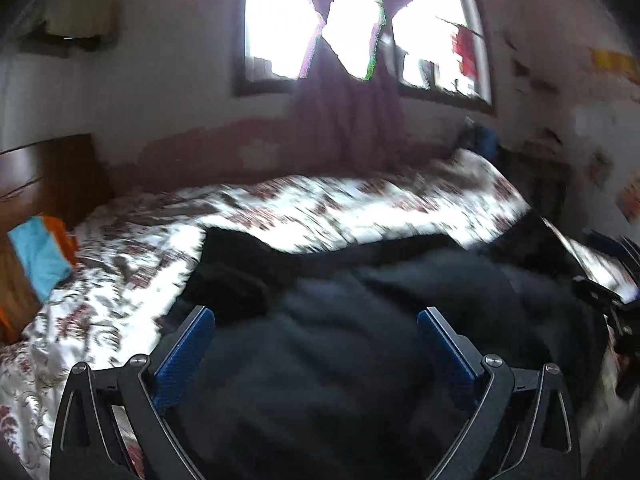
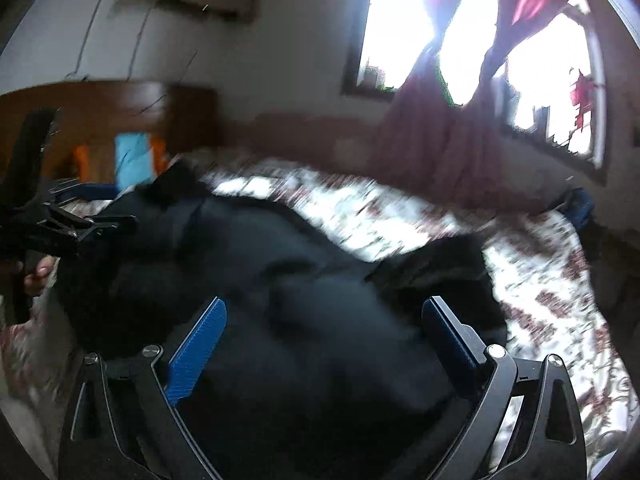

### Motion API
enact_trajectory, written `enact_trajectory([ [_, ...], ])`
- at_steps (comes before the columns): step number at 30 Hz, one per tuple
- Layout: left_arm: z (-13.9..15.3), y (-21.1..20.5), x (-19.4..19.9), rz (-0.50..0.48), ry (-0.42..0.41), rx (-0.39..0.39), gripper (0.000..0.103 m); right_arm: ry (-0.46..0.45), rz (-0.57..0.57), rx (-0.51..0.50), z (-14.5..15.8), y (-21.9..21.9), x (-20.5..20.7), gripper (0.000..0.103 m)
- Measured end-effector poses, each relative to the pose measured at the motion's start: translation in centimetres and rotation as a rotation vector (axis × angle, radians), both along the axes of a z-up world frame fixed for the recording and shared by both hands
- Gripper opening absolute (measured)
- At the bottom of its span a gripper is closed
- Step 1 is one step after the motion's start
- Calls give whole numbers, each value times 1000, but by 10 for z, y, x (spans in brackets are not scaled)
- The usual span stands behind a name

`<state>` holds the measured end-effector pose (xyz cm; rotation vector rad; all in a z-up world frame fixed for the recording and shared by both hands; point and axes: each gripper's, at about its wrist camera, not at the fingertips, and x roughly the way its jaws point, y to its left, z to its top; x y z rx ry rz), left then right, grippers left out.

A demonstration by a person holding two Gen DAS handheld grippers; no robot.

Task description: Fold large clothes

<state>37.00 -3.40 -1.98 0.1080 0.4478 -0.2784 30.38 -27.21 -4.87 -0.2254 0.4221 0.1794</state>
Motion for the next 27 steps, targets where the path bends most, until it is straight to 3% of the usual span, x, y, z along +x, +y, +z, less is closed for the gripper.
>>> enact_trajectory([
  [5,-37,-27,-9,-119,107,60,102,88,-5,-80,-31,6,14,96],
  [9,-43,-41,0,-96,84,112,103,95,-44,-55,-35,-1,46,96],
  [15,-39,-38,39,-48,103,61,103,178,-110,60,-31,-22,111,96],
  [21,-34,-24,88,50,167,9,103,230,-185,81,-36,-43,170,96],
  [27,-34,2,130,230,231,6,103,291,-223,107,-53,-63,210,96],
])
